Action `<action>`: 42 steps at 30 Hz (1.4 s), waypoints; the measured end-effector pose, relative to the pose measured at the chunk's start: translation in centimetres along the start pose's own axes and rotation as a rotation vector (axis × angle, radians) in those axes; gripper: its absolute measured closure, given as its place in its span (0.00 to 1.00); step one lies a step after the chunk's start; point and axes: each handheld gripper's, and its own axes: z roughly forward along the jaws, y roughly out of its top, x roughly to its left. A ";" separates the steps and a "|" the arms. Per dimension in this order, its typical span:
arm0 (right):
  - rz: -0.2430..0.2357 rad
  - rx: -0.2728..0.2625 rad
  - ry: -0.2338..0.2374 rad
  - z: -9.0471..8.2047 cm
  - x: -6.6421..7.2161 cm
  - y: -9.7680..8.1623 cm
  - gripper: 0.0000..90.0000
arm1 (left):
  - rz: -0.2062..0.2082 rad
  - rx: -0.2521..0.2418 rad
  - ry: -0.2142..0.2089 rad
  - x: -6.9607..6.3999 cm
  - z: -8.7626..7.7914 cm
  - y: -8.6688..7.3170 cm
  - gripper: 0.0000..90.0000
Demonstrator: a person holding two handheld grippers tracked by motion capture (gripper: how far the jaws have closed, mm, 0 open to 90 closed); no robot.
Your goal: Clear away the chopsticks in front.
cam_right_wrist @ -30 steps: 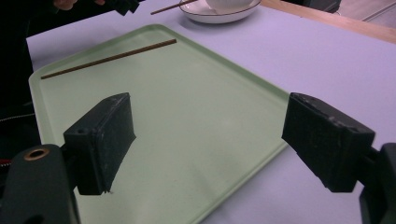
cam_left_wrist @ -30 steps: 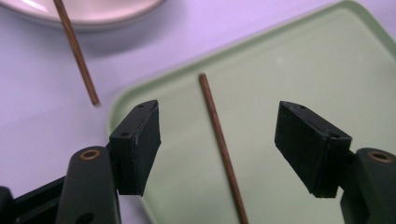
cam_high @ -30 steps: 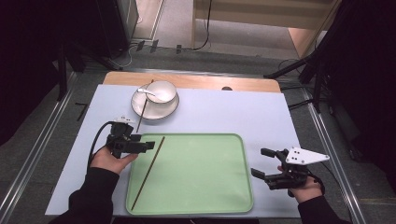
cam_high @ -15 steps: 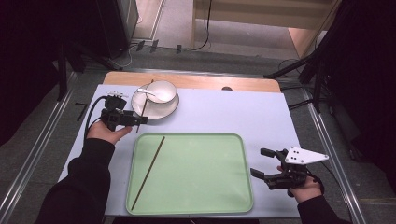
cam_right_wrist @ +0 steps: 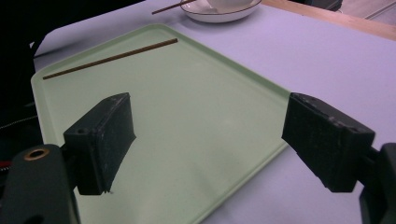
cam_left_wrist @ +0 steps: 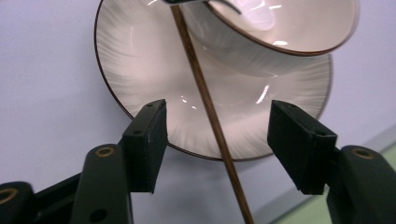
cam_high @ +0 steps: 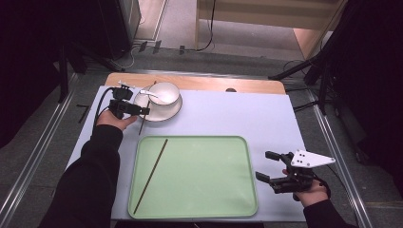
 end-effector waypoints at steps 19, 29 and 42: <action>0.010 -0.010 -0.006 -0.7 0.1 -0.4 0.19 | -0.131 0.045 0.037 0.7 3.9 0.3 0.89; 0.015 -0.013 -0.007 -0.8 0.0 -0.4 0.19 | -0.186 0.043 0.068 1.2 3.4 0.4 0.95; 0.012 -0.012 0.000 -0.5 -0.2 -0.3 0.19 | -0.277 0.007 0.075 3.4 -2.2 0.2 0.95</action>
